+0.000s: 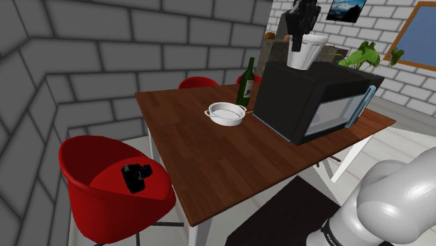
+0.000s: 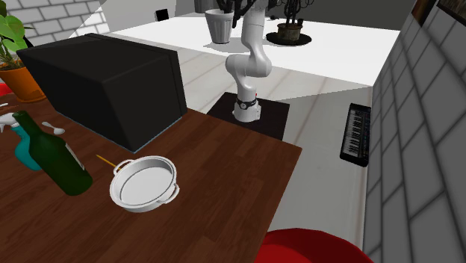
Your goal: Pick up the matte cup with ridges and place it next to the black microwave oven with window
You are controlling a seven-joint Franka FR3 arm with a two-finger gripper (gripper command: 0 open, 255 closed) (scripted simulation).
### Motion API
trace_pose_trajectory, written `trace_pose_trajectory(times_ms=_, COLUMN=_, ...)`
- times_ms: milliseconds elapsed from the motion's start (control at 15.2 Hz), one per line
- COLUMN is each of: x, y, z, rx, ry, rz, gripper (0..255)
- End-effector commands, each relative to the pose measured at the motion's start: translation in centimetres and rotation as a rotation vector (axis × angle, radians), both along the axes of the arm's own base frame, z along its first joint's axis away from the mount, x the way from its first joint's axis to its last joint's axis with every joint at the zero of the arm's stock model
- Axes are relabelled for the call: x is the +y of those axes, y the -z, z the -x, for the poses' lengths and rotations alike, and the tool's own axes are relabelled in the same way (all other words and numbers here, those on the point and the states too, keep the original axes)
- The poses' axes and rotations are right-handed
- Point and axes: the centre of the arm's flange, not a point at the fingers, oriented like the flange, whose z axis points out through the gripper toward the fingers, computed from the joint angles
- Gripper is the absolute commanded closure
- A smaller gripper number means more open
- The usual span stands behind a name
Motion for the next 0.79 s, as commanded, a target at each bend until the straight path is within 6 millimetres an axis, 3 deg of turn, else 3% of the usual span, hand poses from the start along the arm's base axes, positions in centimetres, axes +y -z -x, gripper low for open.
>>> trace_pose_trajectory(times_ms=0, x=-2.6, y=-0.2, z=0.8, rx=0.0, ry=-0.002, rz=-0.001, gripper=255)
trace_pose_trajectory(times_ms=726, x=-16.1, y=-0.2, z=6.1, rx=0.0, ry=-0.002, rz=-0.001, gripper=255)
